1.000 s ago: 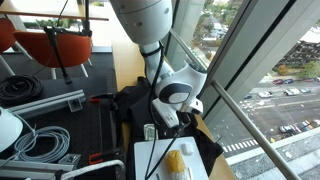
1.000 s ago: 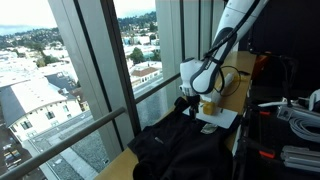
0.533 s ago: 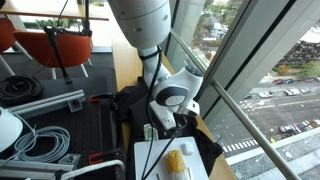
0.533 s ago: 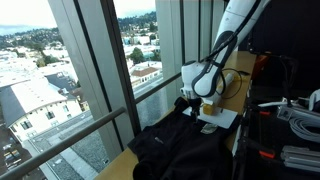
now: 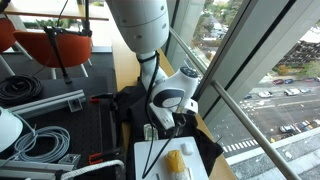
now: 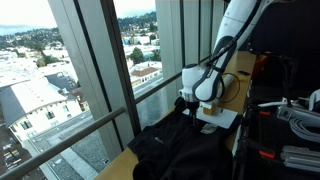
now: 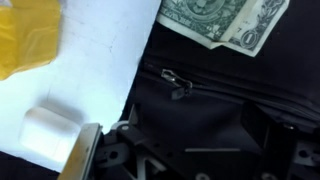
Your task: Close the zipper on the black jacket.
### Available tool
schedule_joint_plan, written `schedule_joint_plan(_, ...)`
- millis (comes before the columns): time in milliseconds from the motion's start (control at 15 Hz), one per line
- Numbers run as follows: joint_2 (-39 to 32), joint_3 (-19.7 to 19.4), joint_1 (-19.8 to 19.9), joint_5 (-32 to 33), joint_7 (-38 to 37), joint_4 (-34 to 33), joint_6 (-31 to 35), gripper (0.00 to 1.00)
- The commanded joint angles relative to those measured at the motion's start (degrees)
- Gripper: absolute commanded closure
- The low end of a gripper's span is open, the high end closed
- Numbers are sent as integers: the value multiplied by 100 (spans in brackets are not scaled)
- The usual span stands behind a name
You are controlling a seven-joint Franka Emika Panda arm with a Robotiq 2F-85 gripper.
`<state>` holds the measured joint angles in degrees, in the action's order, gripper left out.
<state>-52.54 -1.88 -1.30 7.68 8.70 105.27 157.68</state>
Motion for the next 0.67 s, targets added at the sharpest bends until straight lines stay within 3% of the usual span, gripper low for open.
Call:
schedule_joint_plan(0, 72, 1, -204, 71, -198, 115, -14, 0)
schedule_joint_plan(600, 307, -295, -553, 145, -509, 378, -48, 0)
